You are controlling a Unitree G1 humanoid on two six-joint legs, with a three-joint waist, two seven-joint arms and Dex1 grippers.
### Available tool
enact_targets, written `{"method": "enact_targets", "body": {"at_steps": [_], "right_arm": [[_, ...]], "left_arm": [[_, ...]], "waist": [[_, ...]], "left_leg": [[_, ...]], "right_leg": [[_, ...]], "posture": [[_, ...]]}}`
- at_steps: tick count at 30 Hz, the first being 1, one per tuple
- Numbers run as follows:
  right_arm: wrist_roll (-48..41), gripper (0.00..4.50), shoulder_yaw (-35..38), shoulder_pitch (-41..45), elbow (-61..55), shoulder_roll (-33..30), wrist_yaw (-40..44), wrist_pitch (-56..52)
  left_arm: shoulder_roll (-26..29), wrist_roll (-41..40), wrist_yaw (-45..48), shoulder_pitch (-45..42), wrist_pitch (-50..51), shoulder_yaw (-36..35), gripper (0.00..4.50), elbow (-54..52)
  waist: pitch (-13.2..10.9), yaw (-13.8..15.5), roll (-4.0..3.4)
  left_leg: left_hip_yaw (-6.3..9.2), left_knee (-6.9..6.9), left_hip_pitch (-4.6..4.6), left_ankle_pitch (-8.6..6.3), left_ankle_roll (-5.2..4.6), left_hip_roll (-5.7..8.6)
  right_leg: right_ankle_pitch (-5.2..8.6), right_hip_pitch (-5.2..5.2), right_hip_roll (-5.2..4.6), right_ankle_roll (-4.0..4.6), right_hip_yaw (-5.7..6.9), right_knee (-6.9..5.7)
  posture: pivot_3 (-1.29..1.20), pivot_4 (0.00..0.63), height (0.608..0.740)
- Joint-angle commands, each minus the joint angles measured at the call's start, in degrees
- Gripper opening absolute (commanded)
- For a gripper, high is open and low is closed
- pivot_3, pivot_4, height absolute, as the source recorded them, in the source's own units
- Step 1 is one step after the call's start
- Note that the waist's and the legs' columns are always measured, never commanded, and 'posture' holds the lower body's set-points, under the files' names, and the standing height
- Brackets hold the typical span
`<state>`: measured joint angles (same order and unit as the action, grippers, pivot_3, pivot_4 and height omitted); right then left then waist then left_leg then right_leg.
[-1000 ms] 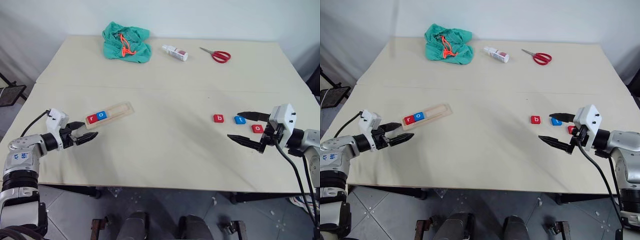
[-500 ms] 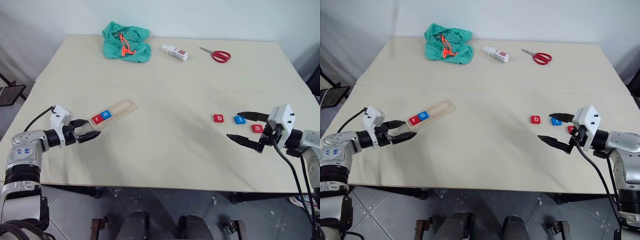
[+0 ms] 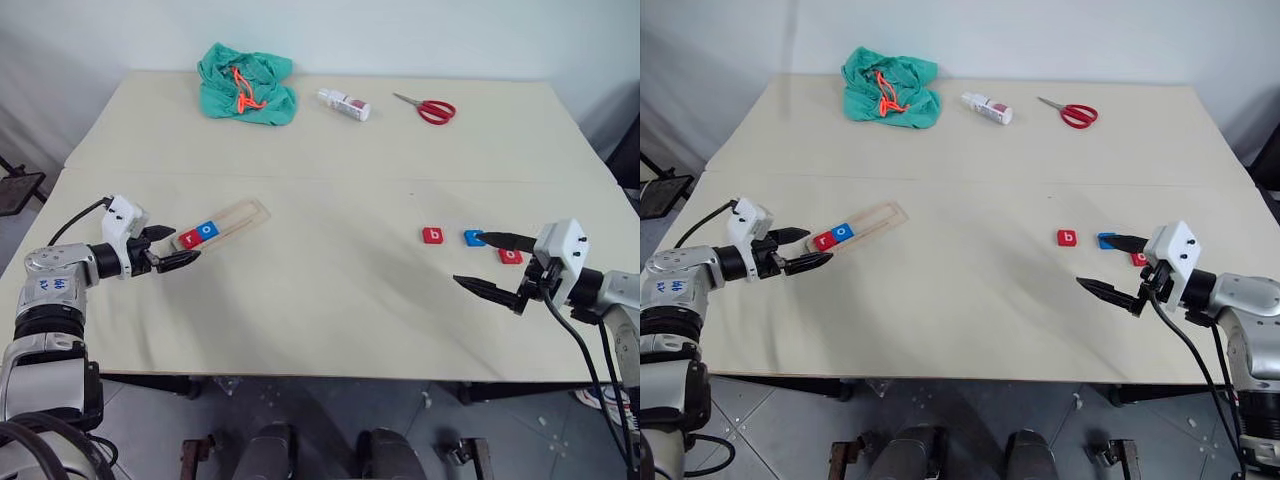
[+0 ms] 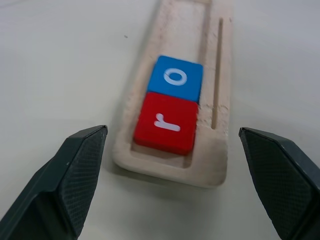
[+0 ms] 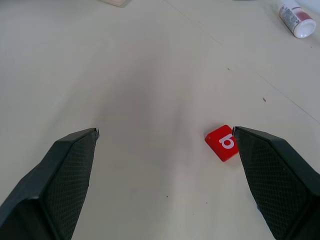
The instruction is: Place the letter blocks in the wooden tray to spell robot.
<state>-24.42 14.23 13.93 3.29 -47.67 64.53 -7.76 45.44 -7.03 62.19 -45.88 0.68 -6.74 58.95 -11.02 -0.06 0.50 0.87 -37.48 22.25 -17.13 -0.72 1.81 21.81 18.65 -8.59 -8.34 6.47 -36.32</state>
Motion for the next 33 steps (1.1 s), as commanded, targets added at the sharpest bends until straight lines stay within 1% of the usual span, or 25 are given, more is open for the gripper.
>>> {"method": "enact_targets", "body": {"at_steps": [1, 8, 13, 17, 20, 21, 22, 23, 29, 33], "right_arm": [[-0.96, 4.47, 2.33, -0.09, -1.79, -0.86, -0.41, 0.52], [-1.05, 4.47, 2.92, -1.06, -2.35, -1.16, -0.76, 0.51], [-1.16, 4.47, 3.13, -1.53, -2.71, -1.29, -0.96, 0.38], [-1.22, 4.47, 3.18, -1.82, -3.08, -1.25, -1.04, 0.41], [-1.27, 4.5, 3.23, -1.86, -3.28, -1.19, -1.22, 0.36], [-1.34, 4.5, 3.28, -1.91, -3.41, -1.18, -1.31, 0.28], [-1.4, 4.5, 3.32, -1.97, -3.5, -1.18, -1.35, 0.24], [-1.49, 4.5, 3.41, -2.15, -3.65, -1.18, -1.38, 0.24], [-1.32, 4.5, 3.63, -1.77, -3.23, -1.28, -1.09, 0.24], [-2.09, 4.5, 3.79, -2.05, -2.77, -2.0, 1.3, 0.3]], "left_arm": [[1.09, 2.33, 1.17, -2.72, -1.9, 1.43, 4.5, 3.17], [0.91, 5.51, -0.64, -6.45, -4.4, 3.17, 4.5, 8.45], [0.0, 7.95, -0.37, -7.36, -5.52, 5.05, 4.5, 10.51], [-0.77, 8.41, -0.45, -7.4, -6.05, 5.2, 4.5, 11.77], [-0.82, 8.25, 0.3, -7.35, -6.36, 5.03, 3.85, 12.0], [-0.86, 8.4, 0.5, -7.4, -6.35, 5.19, 3.55, 12.05], [-0.92, 8.22, 0.46, -7.33, -7.03, 5.0, 3.42, 11.87], [-0.94, 8.13, 0.39, -7.22, -7.6, 4.9, 3.42, 11.71], [-1.61, 6.23, 7.39, -6.29, -10.26, 4.53, 3.42, 8.66], [-3.28, 4.52, 11.73, -4.93, -9.57, 4.74, 3.42, 3.1]], "waist": [[0.0, 0.01, 0.0], [0.0, 0.08, 0.0], [0.0, 0.06, 0.0], [0.0, 0.16, 0.0], [0.0, 0.16, 0.0], [0.0, 0.14, 0.0], [0.0, 0.14, 0.0], [0.0, 0.15, 0.0], [0.0, 0.19, 0.0], [0.0, 0.21, 0.0]], "left_leg": [[0.0, 0.0, 0.0, 0.0, 0.0, 0.0], [0.0, -0.03, 0.0, 0.0, 0.0, 0.02], [0.0, -0.05, 0.0, 0.0, 0.0, 0.02], [0.02, -0.09, 0.0, 0.0, 0.0, 0.03], [0.03, -0.1, 0.0, 0.0, 0.0, 0.04], [0.03, -0.1, -0.01, 0.0, 0.0, 0.04], [0.02, -0.1, -0.01, 0.0, 0.0, 0.03], [0.03, -0.1, -0.01, 0.0, 0.0, 0.03], [0.02, -0.12, 0.01, 0.0, 0.0, 0.05], [0.02, -0.15, 0.04, 0.0, 0.0, 0.05]], "right_leg": [[0.0, 0.0, 0.0, 0.0, 0.01, -0.01], [0.0, 0.01, -0.02, 0.0, 0.03, -0.12], [0.0, 0.01, -0.02, 0.0, 0.03, -0.14], [0.0, 0.0, -0.03, 0.0, 0.02, -0.17], [0.0, -0.01, -0.03, 0.0, 0.02, -0.19], [0.0, -0.01, -0.03, 0.0, 0.02, -0.19], [0.0, -0.01, -0.03, 0.0, 0.02, -0.19], [0.0, -0.01, -0.03, 0.0, 0.02, -0.19], [0.0, -0.01, -0.04, 0.0, 0.03, -0.19], [0.0, -0.01, -0.04, 0.0, 0.04, -0.2]], "posture": [[0.0, 0.15, 0.74], [0.0, 0.15, 0.74], [0.0, 0.15, 0.74], [0.0, 0.15, 0.74], [0.0, 0.15, 0.74], [0.0, 0.15, 0.74], [0.0, 0.15, 0.74], [0.0, 0.15, 0.74], [0.0, 0.15, 0.74], [0.0, 0.15, 0.74]]}}
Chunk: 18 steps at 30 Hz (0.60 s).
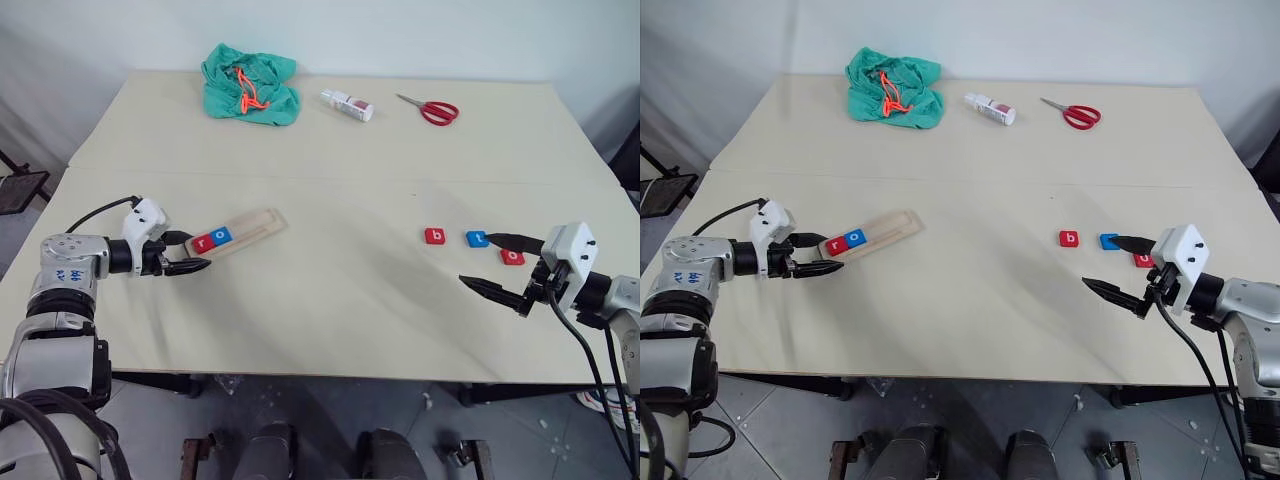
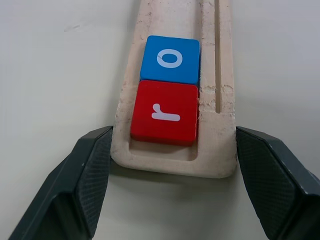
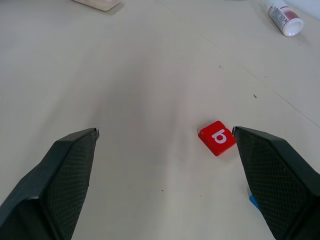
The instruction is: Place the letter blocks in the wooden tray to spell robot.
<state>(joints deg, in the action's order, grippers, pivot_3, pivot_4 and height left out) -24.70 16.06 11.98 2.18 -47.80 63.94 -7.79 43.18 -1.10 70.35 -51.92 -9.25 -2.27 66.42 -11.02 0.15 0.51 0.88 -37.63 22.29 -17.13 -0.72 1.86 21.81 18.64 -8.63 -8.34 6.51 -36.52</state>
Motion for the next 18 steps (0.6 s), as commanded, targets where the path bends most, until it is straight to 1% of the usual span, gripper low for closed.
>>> {"method": "enact_targets", "body": {"at_steps": [1, 5, 11, 13, 16, 18], "right_arm": [[-2.11, 4.5, 2.03, -0.25, -1.48, -2.13, 2.81, 0.31], [-3.11, 4.5, 2.22, -1.57, 0.2, -3.91, 8.37, 1.62], [-5.74, 4.5, 2.69, -5.04, -0.03, -5.96, 16.89, 2.34], [-5.44, 4.5, 2.57, -6.25, 0.01, -6.46, 17.88, 2.65], [-5.02, 4.5, 2.73, -6.56, 0.17, -6.05, 16.75, 2.76], [-4.99, 4.5, 2.76, -6.52, -0.11, -5.75, 15.9, 2.48]], "left_arm": [[-1.48, -1.72, 4.26, 1.46, 0.8, 0.37, 3.42, -5.93], [-4.14, -2.78, 5.91, 3.82, 3.78, 1.58, 3.42, -14.86], [-9.18, -4.72, 4.66, 9.16, 10.58, 3.9, 3.42, -32.03], [-10.92, -5.0, 3.72, 10.66, 13.12, 5.14, 3.42, -37.45], [-13.22, -5.12, 2.12, 12.53, 17.21, 7.29, 3.42, -44.7], [-13.8, -4.66, 1.04, 13.36, 19.4, 8.51, 3.42, -47.67]], "waist": [[0.0, 0.01, 0.0], [0.0, -0.01, 0.0], [-0.01, -0.03, 0.01], [-0.01, -0.01, 0.01], [-0.01, 0.03, 0.02], [-0.01, 0.12, 0.02]], "left_leg": [[0.0, -0.01, 0.02, 0.0, 0.0, 0.0], [0.0, -0.07, 0.1, 0.0, 0.0, 0.0], [0.01, -0.09, 0.13, -0.01, -0.01, -0.02], [0.0, -0.09, 0.14, -0.01, -0.01, -0.03], [0.01, -0.11, 0.14, -0.01, -0.02, -0.03], [0.04, -0.11, 0.14, -0.01, -0.01, -0.05]], "right_leg": [[0.0, 0.0, 0.0, 0.0, 0.0, 0.01], [0.0, 0.0, 0.01, 0.0, 0.06, 0.02], [0.0, -0.02, 0.01, 0.0, 0.07, 0.07], [0.0, -0.02, 0.02, 0.0, 0.07, 0.09], [0.0, -0.04, 0.02, 0.0, 0.04, 0.14], [0.0, -0.09, 0.04, 0.0, 0.03, 0.29]], "posture": [[0.0, 0.15, 0.74], [0.0, 0.15, 0.74], [0.0, 0.15, 0.74], [0.0, 0.15, 0.74], [0.0, 0.15, 0.74], [0.0, 0.15, 0.74]]}}
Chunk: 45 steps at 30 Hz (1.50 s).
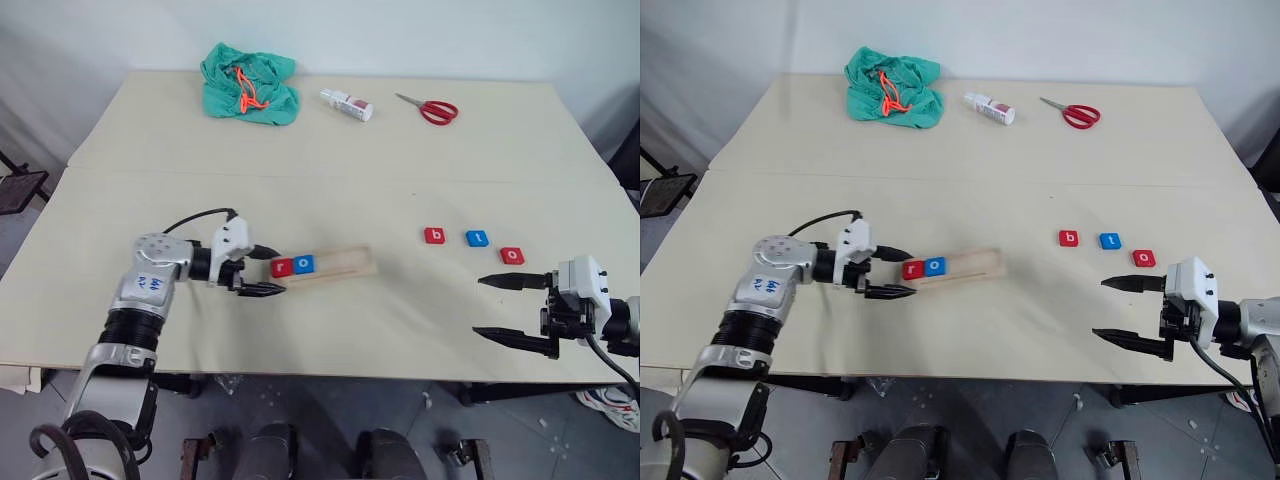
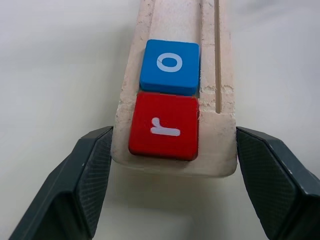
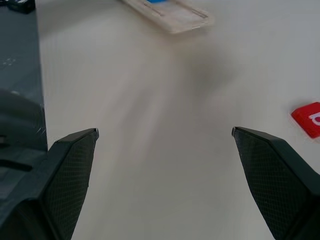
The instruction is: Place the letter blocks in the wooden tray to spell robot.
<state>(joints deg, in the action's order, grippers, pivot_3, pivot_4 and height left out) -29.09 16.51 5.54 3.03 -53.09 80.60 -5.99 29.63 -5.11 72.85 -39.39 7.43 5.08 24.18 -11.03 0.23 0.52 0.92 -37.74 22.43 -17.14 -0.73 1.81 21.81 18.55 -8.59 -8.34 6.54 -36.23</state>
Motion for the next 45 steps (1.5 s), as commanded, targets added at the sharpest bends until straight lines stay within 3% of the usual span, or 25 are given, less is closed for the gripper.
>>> {"method": "enact_targets", "body": {"at_steps": [1, 20, 31, 34, 45], "right_arm": [[-0.72, 4.5, 2.52, -0.32, -1.11, -0.37, -0.96, 0.68], [-1.38, 4.5, 6.7, -5.52, -2.78, -0.24, -2.52, 1.1], [-1.59, 4.5, 6.91, -6.51, -3.19, -0.36, -3.75, 1.1], [-1.53, 4.5, 6.78, -6.12, -3.02, -0.32, -4.17, 1.08], [-1.85, 4.5, 7.51, -6.14, -4.11, -0.29, -6.19, 0.09]], "left_arm": [[-0.86, -0.72, -1.87, 1.51, 3.94, 2.11, 3.42, -7.57], [-7.1, 4.78, -11.23, 4.9, 16.11, 18.66, 3.42, -24.87], [-6.58, 5.61, -13.8, 5.35, 19.38, 20.9, 3.42, -28.27], [-6.75, 5.29, -14.1, 5.7, 20.3, 21.13, 4.44, -29.32], [-5.34, 2.77, -14.88, 6.88, 24.7, 18.67, 4.47, -35.33]], "waist": [[0.0, 0.13, 0.0], [0.0, 1.4, 0.0], [0.0, 1.45, 0.0], [0.0, 1.45, 0.0], [0.0, 1.43, -0.01]], "left_leg": [[0.0, 0.0, 0.0, 0.0, 0.0, -0.03], [-0.02, -0.11, 0.09, -0.03, -0.08, -0.01], [0.0, -0.13, 0.09, -0.03, -0.08, -0.01], [0.01, -0.12, 0.09, -0.03, -0.08, -0.01], [0.02, -0.12, 0.1, -0.03, -0.08, -0.01]], "right_leg": [[0.0, -0.04, 0.02, 0.0, 0.0, 0.09], [0.0, -0.12, 0.04, 0.0, -0.07, 0.31], [0.0, -0.14, 0.04, 0.0, -0.08, 0.35], [0.0, -0.14, 0.04, 0.0, -0.08, 0.35], [0.0, -0.14, 0.04, 0.0, -0.09, 0.36]], "posture": [[0.0, 0.15, 0.74], [0.0, 0.15, 0.74], [0.0, 0.15, 0.74], [0.0, 0.15, 0.74], [0.0, 0.15, 0.74]]}}
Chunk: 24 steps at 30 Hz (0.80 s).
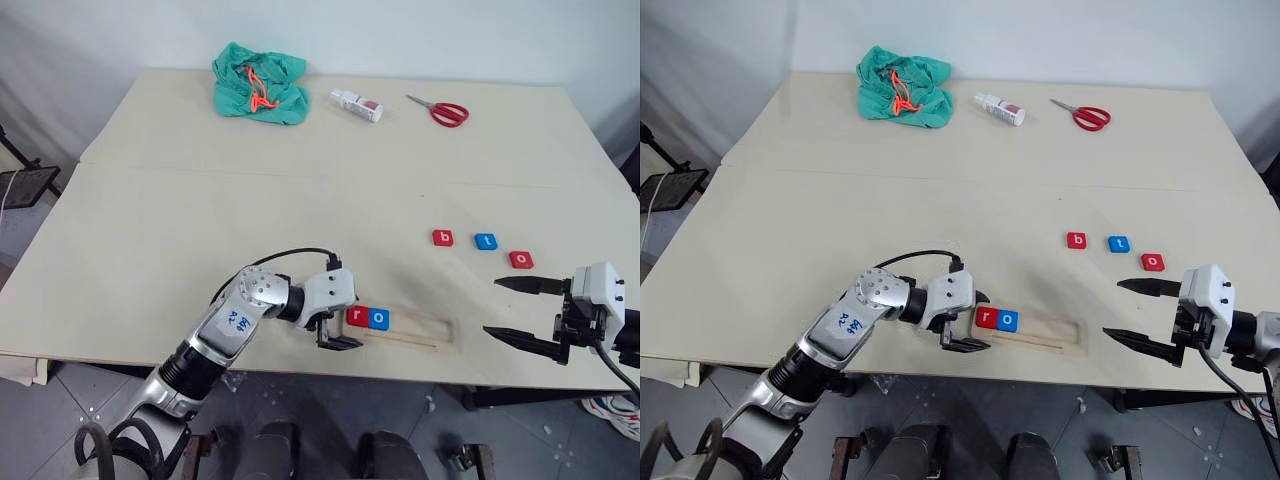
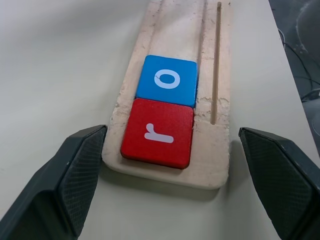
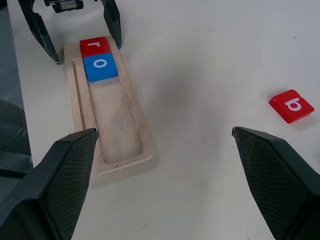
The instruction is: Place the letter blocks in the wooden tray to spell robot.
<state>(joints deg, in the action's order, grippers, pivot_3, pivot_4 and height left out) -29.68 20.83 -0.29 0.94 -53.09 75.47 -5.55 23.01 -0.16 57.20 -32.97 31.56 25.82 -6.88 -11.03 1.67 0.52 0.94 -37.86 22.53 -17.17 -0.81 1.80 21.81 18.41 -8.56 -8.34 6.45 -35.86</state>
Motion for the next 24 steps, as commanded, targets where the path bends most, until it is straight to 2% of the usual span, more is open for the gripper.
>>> {"method": "enact_targets", "body": {"at_steps": [1, 6, 10, 14, 17, 24], "right_arm": [[-1.34, 4.5, 3.49, -0.73, -2.46, -0.16, -1.72, -0.71], [-0.89, 4.5, 4.89, -2.64, -4.27, 0.89, -5.8, -2.28], [2.41, 4.5, 5.8, -3.71, -7.19, 6.01, -19.13, -4.89], [2.39, 4.5, 6.84, -5.03, -10.99, 11.56, -28.9, -8.76], [3.5, 4.5, 7.28, -6.87, -14.65, 15.51, -34.57, -8.4], [2.39, 4.5, 8.26, -12.64, -19.23, 18.97, -36.82, -7.51]], "left_arm": [[2.36, -3.76, 1.96, 0.77, 0.35, -3.39, 4.47, -5.25], [6.55, -11.63, 7.97, 2.35, -3.33, -9.43, 4.47, -6.61], [8.72, -16.44, 13.25, 2.73, -12.08, -15.45, 4.47, -0.08], [6.55, -16.83, 12.86, 2.89, -22.15, -18.55, 4.47, 6.92], [1.2, -23.29, 15.44, 3.92, -30.68, -23.75, 4.47, 12.33], [0.77, -19.79, 18.1, 5.18, -43.24, -23.34, 4.47, 22.36]], "waist": [[0.0, -0.03, -0.01], [-0.01, -0.06, -0.01], [-0.01, 0.02, -0.03], [-0.01, 0.06, -0.04], [0.0, -0.02, -0.05], [0.0, -0.18, -0.06]], "left_leg": [[0.0, 0.0, 0.0, 0.0, 0.0, 0.0], [0.0, 0.01, -0.01, 0.0, 0.0, -0.01], [0.01, 0.01, -0.01, 0.0, 0.0, -0.03], [0.02, 0.01, -0.02, 0.0, 0.0, 0.01], [0.0, 0.05, -0.01, 0.0, 0.0, 0.02], [-0.06, 0.11, -0.14, 0.0, 0.0, 0.01]], "right_leg": [[0.0, 0.01, 0.0, 0.0, -0.01, 0.0], [0.0, 0.0, 0.0, 0.0, -0.02, 0.01], [0.0, 0.0, 0.0, 0.0, -0.01, 0.01], [0.0, 0.0, -0.01, 0.0, -0.01, 0.01], [0.0, 0.04, -0.01, 0.0, -0.03, -0.02], [0.0, 0.03, 0.0, 0.0, -0.06, -0.08]], "posture": [[0.0, 0.15, 0.74], [0.0, 0.15, 0.74], [0.0, 0.15, 0.74], [0.0, 0.15, 0.74], [0.0, 0.15, 0.74], [0.0, 0.15, 0.74]]}}
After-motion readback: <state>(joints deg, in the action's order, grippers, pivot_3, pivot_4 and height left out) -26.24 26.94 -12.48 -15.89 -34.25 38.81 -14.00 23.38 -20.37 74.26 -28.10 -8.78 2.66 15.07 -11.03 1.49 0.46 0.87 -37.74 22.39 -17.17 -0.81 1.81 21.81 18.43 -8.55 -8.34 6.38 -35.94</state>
